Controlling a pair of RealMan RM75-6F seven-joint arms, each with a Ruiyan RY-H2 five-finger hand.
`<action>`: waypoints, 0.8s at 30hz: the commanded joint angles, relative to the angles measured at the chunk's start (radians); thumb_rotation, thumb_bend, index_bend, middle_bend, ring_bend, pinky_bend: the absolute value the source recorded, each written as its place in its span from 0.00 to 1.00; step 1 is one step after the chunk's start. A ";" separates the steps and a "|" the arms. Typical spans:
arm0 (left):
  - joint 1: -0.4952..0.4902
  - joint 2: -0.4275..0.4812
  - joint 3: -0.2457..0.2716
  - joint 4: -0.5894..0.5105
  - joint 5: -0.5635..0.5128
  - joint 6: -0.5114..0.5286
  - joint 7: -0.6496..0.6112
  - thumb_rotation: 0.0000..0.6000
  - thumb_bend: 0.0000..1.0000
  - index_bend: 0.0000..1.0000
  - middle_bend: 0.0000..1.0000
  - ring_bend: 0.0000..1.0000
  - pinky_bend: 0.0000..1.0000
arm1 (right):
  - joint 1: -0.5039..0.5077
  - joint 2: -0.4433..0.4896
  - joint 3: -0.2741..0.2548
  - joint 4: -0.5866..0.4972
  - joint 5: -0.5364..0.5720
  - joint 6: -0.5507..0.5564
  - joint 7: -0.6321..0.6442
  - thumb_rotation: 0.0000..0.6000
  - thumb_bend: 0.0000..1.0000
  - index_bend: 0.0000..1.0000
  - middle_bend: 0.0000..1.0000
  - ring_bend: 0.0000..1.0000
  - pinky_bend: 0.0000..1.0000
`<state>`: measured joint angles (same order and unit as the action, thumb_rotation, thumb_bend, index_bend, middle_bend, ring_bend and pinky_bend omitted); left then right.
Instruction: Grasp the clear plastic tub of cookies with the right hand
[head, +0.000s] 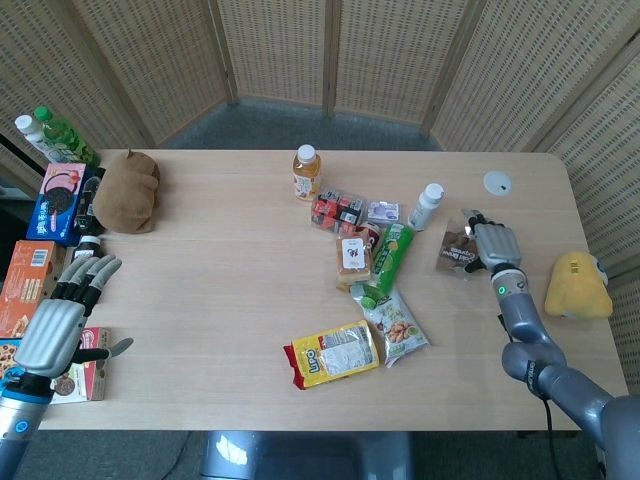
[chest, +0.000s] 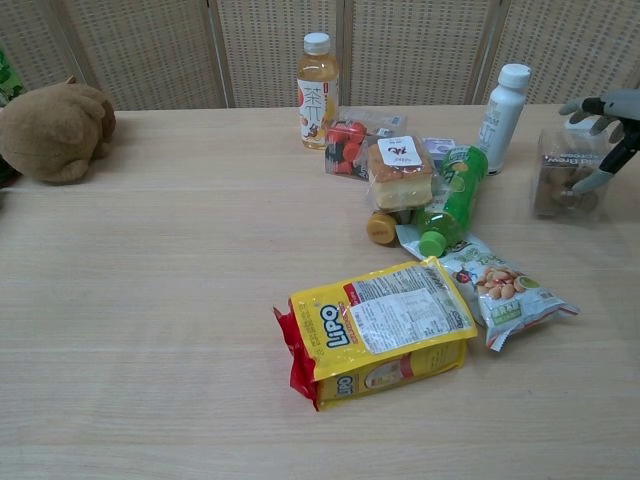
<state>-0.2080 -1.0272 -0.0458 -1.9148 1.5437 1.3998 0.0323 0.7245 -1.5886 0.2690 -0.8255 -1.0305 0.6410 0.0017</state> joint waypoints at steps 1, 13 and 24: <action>-0.001 0.000 -0.001 0.001 0.000 0.000 0.000 1.00 0.00 0.00 0.00 0.00 0.00 | -0.007 0.026 0.009 -0.040 0.007 0.024 -0.013 1.00 0.00 0.00 0.12 0.33 0.25; 0.001 0.002 0.002 0.001 0.013 0.007 -0.001 1.00 0.00 0.00 0.00 0.00 0.00 | -0.042 0.189 0.060 -0.295 0.042 0.146 -0.058 1.00 0.00 0.00 0.15 0.37 0.30; 0.019 0.007 0.013 -0.002 0.030 0.033 -0.005 1.00 0.00 0.00 0.00 0.00 0.00 | -0.044 0.360 0.120 -0.509 0.086 0.209 -0.095 1.00 0.00 0.00 0.18 0.40 0.32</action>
<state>-0.1890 -1.0207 -0.0334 -1.9168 1.5736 1.4325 0.0278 0.6788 -1.2495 0.3761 -1.3104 -0.9550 0.8402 -0.0848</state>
